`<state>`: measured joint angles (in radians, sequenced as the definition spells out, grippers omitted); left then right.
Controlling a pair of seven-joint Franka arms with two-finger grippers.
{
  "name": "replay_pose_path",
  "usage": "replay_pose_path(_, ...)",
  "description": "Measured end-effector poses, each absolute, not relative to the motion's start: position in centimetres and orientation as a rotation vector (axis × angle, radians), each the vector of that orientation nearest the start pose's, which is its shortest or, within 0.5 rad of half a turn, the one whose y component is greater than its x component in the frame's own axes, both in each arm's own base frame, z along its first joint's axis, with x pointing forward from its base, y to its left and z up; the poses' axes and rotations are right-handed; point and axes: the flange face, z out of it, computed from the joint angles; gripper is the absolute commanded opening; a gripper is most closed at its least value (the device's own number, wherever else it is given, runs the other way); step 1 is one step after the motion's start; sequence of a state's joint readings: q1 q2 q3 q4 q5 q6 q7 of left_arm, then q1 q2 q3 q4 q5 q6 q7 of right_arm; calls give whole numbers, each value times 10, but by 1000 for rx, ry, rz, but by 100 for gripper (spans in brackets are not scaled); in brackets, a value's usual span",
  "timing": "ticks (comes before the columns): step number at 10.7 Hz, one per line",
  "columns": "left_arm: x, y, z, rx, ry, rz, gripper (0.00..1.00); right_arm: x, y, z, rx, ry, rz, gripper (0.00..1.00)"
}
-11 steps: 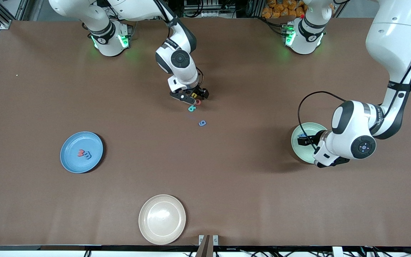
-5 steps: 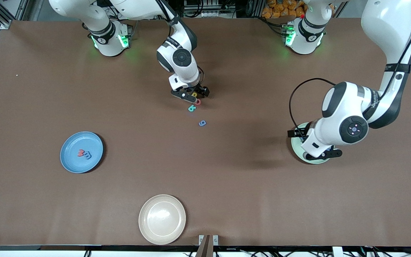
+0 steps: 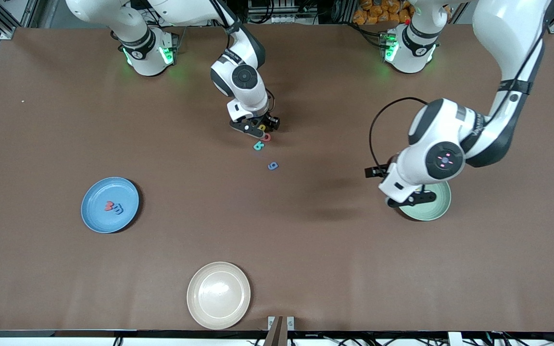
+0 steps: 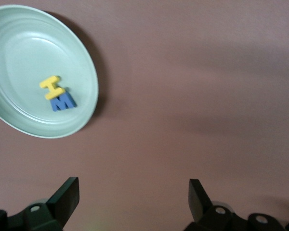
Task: Sort upper and lower case letters into plates
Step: 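Grasp the yellow u with the right gripper and carry it toward the blue plate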
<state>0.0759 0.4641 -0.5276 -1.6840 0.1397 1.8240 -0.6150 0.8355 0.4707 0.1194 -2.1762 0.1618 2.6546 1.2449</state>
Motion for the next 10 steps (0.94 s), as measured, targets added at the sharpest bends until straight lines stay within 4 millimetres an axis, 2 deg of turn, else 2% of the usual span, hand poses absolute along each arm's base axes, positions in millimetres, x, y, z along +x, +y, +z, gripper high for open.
replay_pose_path(4,564,-288,347,-3045,-214,398,100,328,457,177,-2984,701,168,0)
replay_pose_path(6,556,-309,352,-3045,-236,373,100,335,455,183,-2970,717,152,0)
replay_pose_path(8,544,-334,355,-3051,-258,337,100,361,444,203,-2968,706,121,0)
replay_pose_path(10,530,-362,357,-3053,-300,308,100,405,413,235,-3026,650,135,0)
